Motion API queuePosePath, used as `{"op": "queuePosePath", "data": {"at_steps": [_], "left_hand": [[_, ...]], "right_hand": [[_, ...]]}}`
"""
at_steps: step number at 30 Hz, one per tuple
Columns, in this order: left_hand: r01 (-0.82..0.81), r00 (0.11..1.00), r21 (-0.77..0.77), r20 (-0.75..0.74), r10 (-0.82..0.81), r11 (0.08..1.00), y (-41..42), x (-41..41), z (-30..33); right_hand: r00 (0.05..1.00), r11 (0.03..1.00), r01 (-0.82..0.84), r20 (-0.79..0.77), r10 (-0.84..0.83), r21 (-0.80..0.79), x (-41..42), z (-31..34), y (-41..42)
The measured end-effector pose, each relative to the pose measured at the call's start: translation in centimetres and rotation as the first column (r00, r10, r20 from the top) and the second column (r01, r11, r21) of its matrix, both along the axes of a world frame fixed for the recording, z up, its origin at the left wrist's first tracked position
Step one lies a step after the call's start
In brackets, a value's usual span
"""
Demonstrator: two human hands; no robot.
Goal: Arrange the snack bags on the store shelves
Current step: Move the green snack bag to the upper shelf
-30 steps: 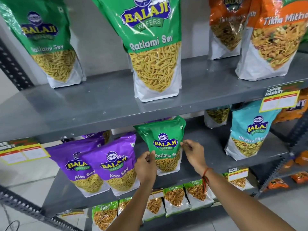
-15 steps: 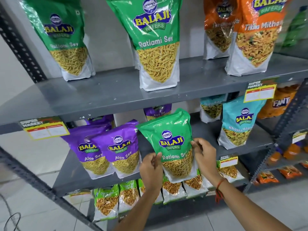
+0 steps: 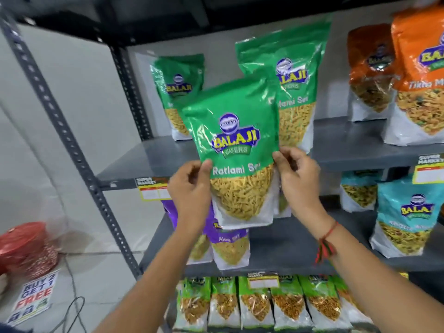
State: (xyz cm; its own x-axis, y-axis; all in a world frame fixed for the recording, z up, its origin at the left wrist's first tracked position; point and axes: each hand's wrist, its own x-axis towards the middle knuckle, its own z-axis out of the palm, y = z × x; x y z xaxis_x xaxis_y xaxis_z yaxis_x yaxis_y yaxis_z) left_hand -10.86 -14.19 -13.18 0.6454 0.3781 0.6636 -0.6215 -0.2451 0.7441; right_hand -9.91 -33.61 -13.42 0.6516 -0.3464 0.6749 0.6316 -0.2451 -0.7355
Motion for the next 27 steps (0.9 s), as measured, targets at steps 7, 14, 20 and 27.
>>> {"op": "queuePosePath", "data": {"at_steps": [7,14,20,27], "left_hand": [[-0.085,0.990,-0.114,0.099,0.096,0.990,5.8,6.2,8.4],[-0.184,0.983,-0.075,0.011,0.186,0.980,10.2,11.7,9.2],[-0.183,0.981,-0.056,-0.072,0.179,0.981,11.6,13.0,8.0],[0.071,0.978,0.096,-0.204,-0.050,0.993,12.7,11.5,6.6]], "right_hand": [[0.987,0.998,-0.055,0.152,0.060,-0.040,7.3,8.2,6.3],[0.988,0.987,-0.109,0.093,0.120,-0.115,13.5,8.6,10.2],[0.985,0.981,-0.122,0.103,0.139,-0.152,14.8,7.5,11.1],[0.937,0.928,-0.347,-0.078,0.339,-0.134,13.8,6.9,10.2]]}}
